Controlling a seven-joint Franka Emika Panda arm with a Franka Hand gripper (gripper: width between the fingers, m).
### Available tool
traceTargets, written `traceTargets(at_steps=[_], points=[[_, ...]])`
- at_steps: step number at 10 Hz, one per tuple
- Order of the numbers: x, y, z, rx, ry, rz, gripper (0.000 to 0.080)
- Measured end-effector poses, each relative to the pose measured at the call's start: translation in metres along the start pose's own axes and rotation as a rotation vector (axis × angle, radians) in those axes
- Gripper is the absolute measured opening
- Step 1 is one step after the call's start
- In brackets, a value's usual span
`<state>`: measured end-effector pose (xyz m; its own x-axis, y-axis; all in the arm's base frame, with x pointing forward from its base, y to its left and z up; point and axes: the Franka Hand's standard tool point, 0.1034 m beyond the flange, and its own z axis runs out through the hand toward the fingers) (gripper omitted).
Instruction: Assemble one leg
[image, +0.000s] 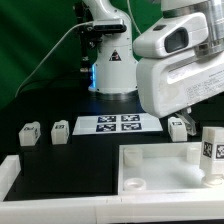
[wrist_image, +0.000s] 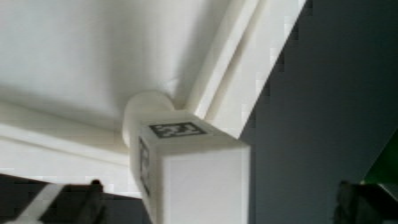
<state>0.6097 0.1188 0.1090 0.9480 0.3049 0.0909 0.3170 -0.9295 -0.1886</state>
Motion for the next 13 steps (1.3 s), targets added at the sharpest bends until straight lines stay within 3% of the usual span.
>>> traceTargets(at_steps=[2,5,7,11,12,13], points=[[-0.003,0.01,0.009,-0.005,0.009,-0.006,0.0649],[-0.002,0.009,0.023,0.006,0.005,-0.003,0.0649],[0.005,0.008,0.023,0.008,0.013,-0.005,0.0649],[0.005,0.01,0.025,0.008,0.013,-0.022,0.0618],[0.005,0.01,0.025,0.008,0.013,-0.022,0.0438],[0.005,0.011,0.024,0.007,0.016,-0.022,0.0438]])
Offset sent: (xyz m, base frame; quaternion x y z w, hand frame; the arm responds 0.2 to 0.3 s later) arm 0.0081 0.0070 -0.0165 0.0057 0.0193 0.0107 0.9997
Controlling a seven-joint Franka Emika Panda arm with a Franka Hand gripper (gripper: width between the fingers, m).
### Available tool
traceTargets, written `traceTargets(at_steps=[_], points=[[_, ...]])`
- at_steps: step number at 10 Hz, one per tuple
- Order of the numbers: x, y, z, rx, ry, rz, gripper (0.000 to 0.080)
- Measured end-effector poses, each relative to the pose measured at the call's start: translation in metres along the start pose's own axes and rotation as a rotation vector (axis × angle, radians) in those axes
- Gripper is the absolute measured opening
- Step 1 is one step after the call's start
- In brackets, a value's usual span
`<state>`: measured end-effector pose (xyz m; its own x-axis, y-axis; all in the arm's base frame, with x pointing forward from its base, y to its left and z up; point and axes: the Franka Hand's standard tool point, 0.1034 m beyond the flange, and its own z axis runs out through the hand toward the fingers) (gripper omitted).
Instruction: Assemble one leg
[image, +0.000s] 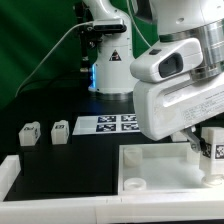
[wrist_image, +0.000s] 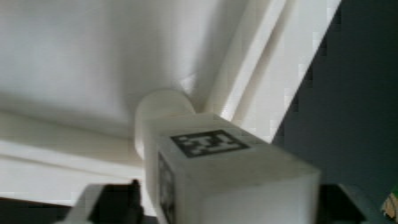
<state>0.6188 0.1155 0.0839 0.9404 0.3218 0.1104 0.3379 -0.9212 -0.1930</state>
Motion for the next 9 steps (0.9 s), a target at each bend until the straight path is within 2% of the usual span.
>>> traceTargets(at_steps=[1,8,9], points=[[-0.0002,0.0007,-0.0001,-0.001,0.0,0.001,0.0311],[-0.0006,0.0025,0.0001,-0.001,-0.001,0.008,0.0306],[0.0024,0.0041,0.0,0.017,-0.014,0.072,0.0306]])
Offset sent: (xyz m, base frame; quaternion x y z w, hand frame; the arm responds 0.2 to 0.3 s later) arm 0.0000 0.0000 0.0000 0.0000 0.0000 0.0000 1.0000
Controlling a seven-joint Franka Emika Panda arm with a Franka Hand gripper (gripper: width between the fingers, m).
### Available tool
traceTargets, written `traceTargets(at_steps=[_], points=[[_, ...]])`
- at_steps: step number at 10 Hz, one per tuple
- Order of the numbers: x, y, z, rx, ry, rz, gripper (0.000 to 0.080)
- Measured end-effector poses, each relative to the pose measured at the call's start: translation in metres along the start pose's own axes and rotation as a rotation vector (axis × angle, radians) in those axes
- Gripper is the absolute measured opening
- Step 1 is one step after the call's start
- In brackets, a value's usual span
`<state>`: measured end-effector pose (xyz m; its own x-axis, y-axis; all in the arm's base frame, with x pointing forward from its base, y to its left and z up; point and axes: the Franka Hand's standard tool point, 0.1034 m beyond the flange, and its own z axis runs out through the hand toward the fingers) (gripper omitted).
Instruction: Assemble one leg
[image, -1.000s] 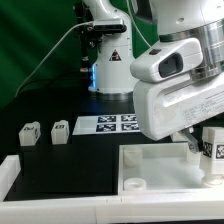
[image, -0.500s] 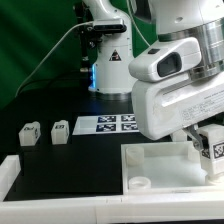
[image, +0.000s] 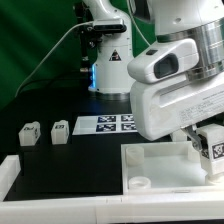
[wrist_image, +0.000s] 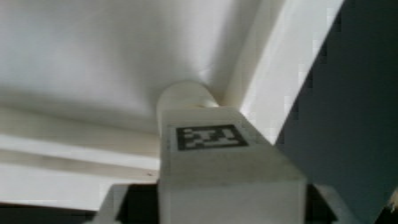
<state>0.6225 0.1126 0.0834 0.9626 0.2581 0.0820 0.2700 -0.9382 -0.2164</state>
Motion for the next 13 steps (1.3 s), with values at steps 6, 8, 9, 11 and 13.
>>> traceTargets(at_steps=[6,8,9,11,13], points=[[0.019,0.012,0.004,0.012,0.111,0.538,0.0307],[0.017,0.012,0.003,-0.011,0.129,0.756,0.0307],[0.016,0.013,0.003,-0.017,0.135,0.846,0.0307],[0.015,0.016,0.002,-0.001,0.138,1.029,0.0307],[0.01,0.019,0.003,0.027,0.171,1.28,0.0307]])
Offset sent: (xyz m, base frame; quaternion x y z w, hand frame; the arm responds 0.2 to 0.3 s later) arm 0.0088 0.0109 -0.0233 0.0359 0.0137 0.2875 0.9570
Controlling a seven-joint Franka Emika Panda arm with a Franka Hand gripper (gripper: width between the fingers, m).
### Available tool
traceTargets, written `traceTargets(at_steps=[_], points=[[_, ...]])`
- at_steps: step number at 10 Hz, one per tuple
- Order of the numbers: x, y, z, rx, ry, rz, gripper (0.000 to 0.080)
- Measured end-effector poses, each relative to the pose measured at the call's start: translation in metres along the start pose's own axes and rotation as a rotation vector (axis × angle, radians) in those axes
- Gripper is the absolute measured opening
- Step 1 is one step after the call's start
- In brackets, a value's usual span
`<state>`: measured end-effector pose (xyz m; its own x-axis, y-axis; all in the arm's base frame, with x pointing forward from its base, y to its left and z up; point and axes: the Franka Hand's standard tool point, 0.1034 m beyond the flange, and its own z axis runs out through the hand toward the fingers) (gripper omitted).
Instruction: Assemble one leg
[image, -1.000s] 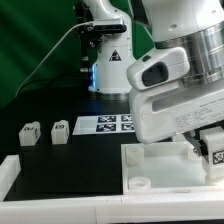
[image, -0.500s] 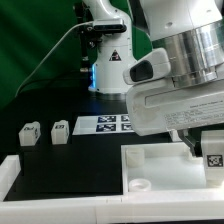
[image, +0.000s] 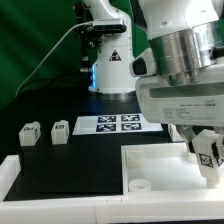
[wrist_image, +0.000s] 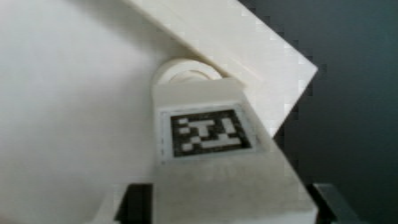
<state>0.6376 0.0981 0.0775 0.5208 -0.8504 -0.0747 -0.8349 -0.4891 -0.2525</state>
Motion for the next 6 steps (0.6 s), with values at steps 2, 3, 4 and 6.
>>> traceTargets(at_steps=[2,3,4,6], points=[[-0.001,0.006,0.0,0.05,0.026,0.236,0.0307],[-0.002,0.008,-0.001,0.056,0.033,0.344,0.0307],[-0.004,0.009,-0.001,0.062,0.038,0.48,0.0307],[-0.011,0.007,-0.001,0.072,0.03,0.665,0.0307]])
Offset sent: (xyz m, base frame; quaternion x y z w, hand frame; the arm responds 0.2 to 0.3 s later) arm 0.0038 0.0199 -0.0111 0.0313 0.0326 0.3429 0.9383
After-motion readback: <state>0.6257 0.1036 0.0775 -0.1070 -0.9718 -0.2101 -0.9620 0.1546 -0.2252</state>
